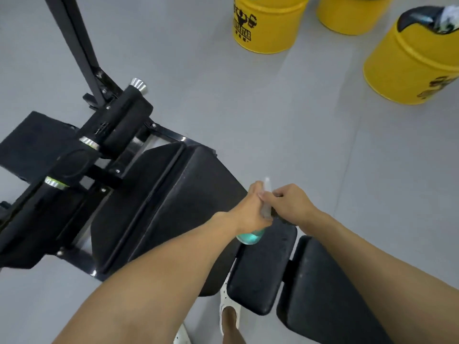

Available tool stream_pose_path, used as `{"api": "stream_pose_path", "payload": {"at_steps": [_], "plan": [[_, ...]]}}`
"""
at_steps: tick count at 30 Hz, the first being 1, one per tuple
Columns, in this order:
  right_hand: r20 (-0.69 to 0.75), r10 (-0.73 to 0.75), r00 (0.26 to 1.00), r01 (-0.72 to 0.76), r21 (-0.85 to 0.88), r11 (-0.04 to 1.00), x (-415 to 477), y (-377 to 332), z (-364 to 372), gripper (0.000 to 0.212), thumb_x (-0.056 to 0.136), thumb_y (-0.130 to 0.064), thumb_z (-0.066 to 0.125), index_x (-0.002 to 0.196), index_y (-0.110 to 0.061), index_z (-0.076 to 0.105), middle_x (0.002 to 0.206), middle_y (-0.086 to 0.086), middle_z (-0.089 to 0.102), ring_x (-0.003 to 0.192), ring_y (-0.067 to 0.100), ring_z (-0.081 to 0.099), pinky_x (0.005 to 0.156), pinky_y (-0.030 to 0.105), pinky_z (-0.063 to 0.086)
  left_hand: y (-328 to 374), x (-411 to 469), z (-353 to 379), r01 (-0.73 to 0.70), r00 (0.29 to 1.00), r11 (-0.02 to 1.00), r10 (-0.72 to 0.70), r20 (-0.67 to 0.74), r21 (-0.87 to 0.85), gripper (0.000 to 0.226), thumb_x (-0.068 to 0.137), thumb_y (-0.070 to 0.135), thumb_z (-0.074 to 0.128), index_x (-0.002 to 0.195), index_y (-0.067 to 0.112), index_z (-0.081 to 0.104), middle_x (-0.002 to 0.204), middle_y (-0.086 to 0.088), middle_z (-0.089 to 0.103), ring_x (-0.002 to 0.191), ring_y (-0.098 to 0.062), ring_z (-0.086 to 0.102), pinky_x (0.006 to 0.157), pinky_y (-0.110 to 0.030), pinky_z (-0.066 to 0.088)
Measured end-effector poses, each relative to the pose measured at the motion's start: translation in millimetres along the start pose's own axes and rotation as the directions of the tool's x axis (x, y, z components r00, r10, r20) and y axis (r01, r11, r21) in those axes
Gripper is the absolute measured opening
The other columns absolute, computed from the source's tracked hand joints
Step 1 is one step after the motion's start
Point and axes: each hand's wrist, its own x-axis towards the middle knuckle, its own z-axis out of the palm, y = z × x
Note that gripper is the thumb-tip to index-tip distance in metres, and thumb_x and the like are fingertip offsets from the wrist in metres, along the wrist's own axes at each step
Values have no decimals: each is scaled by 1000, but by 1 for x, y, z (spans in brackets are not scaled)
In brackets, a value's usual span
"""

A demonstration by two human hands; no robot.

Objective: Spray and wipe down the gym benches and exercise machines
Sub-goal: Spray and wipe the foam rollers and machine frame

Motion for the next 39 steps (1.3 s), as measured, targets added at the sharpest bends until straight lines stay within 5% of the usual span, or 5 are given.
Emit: {"api": "stream_pose_path", "payload": {"at_steps": [7, 10, 13, 17, 39], "plan": [[-225, 54, 973, -81, -113, 990, 7, 82, 15, 47, 94, -31, 55, 54, -10, 47, 48, 1, 44, 42, 16, 38, 46, 27, 32, -15, 24, 56, -27, 998, 986, 17, 65, 163, 80, 94, 19, 67, 156, 35, 19, 142, -16, 53, 125, -30, 56, 102, -33, 45], [-300, 79, 951, -107, -77, 991, 13, 108, 27, 47, 97, -34, 53, 58, -6, 53, 55, 6, 52, 44, 17, 44, 45, 27, 34, -13, 33, 68, -109, 991, 987, 98, 88, 122, 13, 96, 50, 61, 98, 40, 68, 80, 1, 72, 75, -13, 69, 77, -24, 53], [-282, 133, 950, -176, -134, 975, 20, 129, 41, 45, 99, -40, 49, 67, -10, 57, 78, 12, 62, 54, 19, 53, 47, 26, 35, -40, 55, 89, -115, 980, 993, 115, 163, -9, 62, 70, 79, 69, 88, 19, 67, 70, 8, 62, 80, -6, 64, 88, -20, 54], [-262, 192, 946, -241, -169, 956, 16, 138, 51, 45, 101, -46, 45, 84, -9, 64, 96, 14, 62, 65, 23, 58, 48, 27, 37, -30, 44, 82, -9, 963, 965, -62, 263, 260, 63, 92, 9, 64, 149, 22, 38, 104, 5, 56, 104, -21, 55, 88, -25, 48], [-57, -588, 807, 584, -64, 809, 23, -210, 123, 22, 94, -14, 61, 115, -15, 54, 118, 2, 31, 77, -2, 42, 63, -8, 31, -33, -143, -279, 541, 678, 659, 28, -735, 523, 50, 91, 43, 55, 131, 13, 48, 132, -12, 48, 121, -34, 46, 99, -46, 39]]}}
